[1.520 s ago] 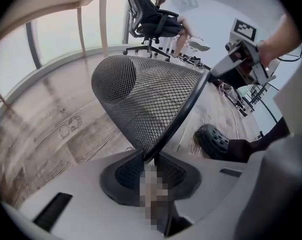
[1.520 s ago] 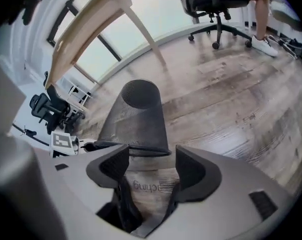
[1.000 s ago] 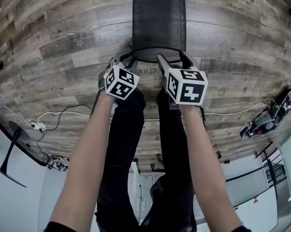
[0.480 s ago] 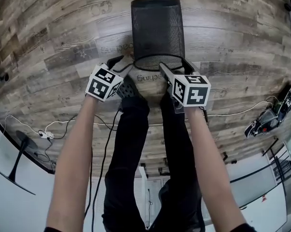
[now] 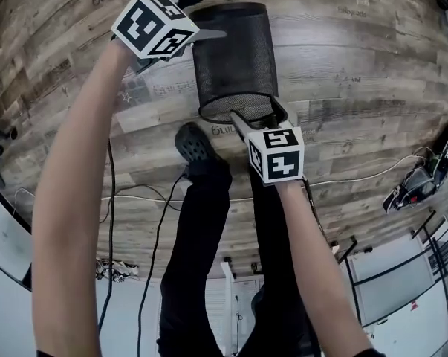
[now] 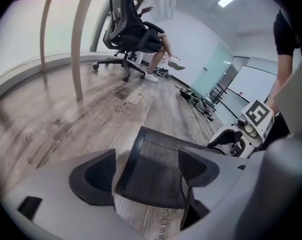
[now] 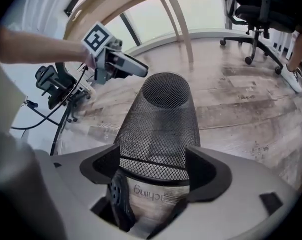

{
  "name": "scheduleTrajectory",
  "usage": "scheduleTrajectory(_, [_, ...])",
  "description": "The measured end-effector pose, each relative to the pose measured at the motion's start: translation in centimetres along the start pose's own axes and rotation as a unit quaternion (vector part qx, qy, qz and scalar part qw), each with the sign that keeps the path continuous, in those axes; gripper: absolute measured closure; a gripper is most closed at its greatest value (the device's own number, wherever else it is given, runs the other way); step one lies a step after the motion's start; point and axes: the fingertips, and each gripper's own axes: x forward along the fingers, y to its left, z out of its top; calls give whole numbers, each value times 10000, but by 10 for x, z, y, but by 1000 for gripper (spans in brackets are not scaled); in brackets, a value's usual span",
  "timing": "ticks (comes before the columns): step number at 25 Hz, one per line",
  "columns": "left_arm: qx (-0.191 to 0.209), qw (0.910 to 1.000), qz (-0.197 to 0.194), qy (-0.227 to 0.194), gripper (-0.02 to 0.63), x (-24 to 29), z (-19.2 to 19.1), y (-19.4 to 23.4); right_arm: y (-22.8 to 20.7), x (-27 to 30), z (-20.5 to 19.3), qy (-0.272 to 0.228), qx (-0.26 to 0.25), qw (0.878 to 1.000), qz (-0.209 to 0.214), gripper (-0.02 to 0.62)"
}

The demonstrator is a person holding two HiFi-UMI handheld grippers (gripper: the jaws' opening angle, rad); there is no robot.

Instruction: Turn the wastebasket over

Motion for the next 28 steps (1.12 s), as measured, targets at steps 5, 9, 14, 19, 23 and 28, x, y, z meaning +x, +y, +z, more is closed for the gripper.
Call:
scheduleTrajectory(5, [102,9951,-657,734,209,32,-12,-2,6,2,3,-170,-305,9994,40,199])
scheduleTrajectory(9, [-113,9936,-829,760,206,31,-16,1,11,5,7,-233,-336,9991,66,192])
scheduleTrajectory(14, [12,9951,-608,778,208,20,-19,-10,16,2,-3,-87,-285,9994,184,184])
scheduleTrajectory(19, [-57,9976,-682,75,261,-17,-14,-58,18,-8,-45,107,-600,9976,317,153])
scheduleTrajectory(23, [406,9970,-652,121,267,-43,-28,-108,19,-12,-82,241,-932,9945,403,140])
scheduleTrajectory(28, [1144,9928,-185,297,307,-60,-44,-148,20,-12,-107,103,-1347,9903,332,123])
